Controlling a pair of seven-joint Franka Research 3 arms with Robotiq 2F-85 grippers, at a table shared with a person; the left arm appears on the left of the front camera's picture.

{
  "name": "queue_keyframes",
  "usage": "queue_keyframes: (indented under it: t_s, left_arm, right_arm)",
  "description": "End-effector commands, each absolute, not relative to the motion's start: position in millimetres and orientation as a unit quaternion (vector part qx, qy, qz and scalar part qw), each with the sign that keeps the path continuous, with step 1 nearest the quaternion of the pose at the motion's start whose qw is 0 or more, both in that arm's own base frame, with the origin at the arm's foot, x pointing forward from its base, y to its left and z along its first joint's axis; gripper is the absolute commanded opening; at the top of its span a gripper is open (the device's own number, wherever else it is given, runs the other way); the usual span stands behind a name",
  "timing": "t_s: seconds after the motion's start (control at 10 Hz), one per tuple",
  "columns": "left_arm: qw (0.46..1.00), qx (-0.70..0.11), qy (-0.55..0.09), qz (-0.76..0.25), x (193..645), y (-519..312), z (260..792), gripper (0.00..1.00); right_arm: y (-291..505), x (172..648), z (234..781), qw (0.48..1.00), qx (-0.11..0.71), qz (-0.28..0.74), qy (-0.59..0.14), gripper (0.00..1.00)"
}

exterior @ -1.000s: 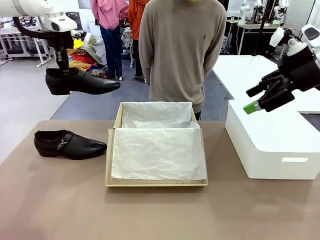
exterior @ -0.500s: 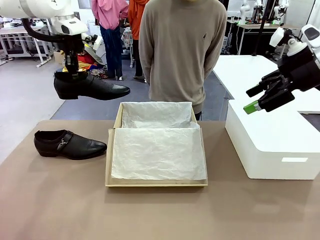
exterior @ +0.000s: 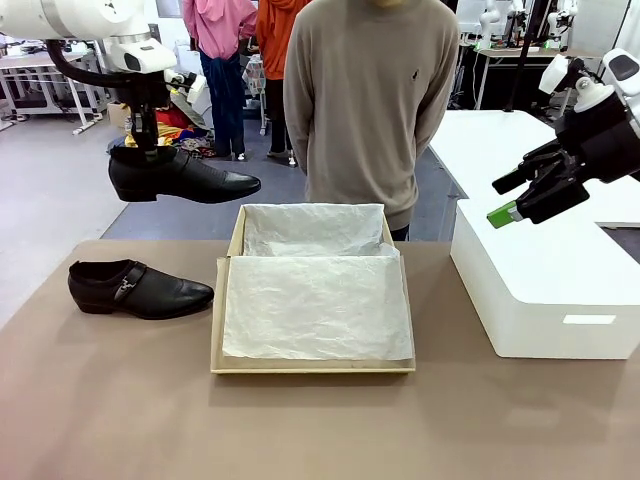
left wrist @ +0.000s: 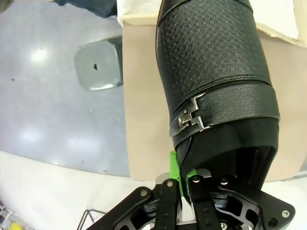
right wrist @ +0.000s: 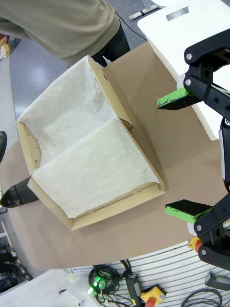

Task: Pack the shoes into the box.
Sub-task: Place one shoe of the Shoes into the Shoes Box.

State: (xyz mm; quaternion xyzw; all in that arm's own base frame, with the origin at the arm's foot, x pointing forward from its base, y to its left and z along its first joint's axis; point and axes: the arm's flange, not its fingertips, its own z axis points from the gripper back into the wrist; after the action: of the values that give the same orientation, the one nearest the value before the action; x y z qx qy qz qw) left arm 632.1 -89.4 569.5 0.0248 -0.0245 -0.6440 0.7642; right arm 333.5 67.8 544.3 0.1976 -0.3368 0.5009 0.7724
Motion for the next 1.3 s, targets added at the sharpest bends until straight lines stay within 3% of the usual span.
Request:
queue_keyframes:
  t_s: [0.0,0.8,1.2]
  left_arm:
    - [0.765,0.03,-0.031,-0.642,632,-88,575,0.0]
    - [0.766,0.038,-0.07,-0.637,612,-191,589,0.0]
    - [0.748,0.032,-0.078,-0.658,605,-248,569,0.0]
  right_arm:
    - [69,335,545,0.766,0.208,0.502,-0.344,1.0]
    - [69,335,545,0.766,0.208,0.502,-0.344,1.0]
    - [69,335,545,0.766,0.208,0.502,-0.344,1.0]
